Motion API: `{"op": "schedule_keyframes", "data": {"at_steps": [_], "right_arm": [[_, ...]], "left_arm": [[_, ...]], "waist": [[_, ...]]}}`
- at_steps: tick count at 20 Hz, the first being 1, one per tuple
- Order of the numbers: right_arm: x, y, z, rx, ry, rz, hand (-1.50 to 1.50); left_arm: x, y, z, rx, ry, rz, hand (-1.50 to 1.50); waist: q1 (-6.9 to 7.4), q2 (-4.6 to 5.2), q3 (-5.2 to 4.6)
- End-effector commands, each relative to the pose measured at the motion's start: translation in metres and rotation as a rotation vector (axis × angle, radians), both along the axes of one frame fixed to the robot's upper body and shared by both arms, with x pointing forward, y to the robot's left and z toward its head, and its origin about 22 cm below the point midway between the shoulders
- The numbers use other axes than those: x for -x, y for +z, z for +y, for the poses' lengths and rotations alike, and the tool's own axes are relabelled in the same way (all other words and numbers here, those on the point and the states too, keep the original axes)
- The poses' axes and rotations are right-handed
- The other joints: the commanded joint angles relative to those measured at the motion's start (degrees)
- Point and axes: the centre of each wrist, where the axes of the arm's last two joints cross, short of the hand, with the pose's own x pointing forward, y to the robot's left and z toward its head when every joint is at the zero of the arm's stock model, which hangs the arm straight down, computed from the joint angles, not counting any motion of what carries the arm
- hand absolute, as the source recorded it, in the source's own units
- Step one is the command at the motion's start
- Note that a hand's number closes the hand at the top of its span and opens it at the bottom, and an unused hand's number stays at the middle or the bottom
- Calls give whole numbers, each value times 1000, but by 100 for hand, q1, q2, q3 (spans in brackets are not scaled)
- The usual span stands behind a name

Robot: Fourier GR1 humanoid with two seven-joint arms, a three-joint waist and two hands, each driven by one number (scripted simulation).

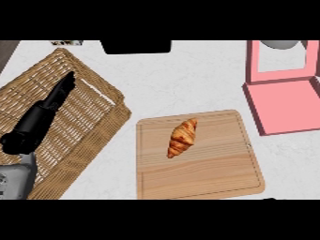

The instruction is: Pick the pear from the cutting board and place it in the cardboard box

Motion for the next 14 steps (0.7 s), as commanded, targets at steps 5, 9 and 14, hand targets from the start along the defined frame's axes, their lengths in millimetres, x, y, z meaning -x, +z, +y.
{"op": "schedule_keyframes", "data": {"at_steps": [5,9,14], "right_arm": [[-8,58,-59,-262,-239,75,150],[-35,87,-94,-365,-411,95,150],[-67,114,-127,-425,-528,129,150]], "left_arm": [[5,-1,-4,-1,11,-13,0],[5,-1,0,-6,-35,-4,0],[4,-5,-13,0,-58,-30,0]], "waist": [[-64,40,-9],[136,72,-12],[257,85,-10]]}}
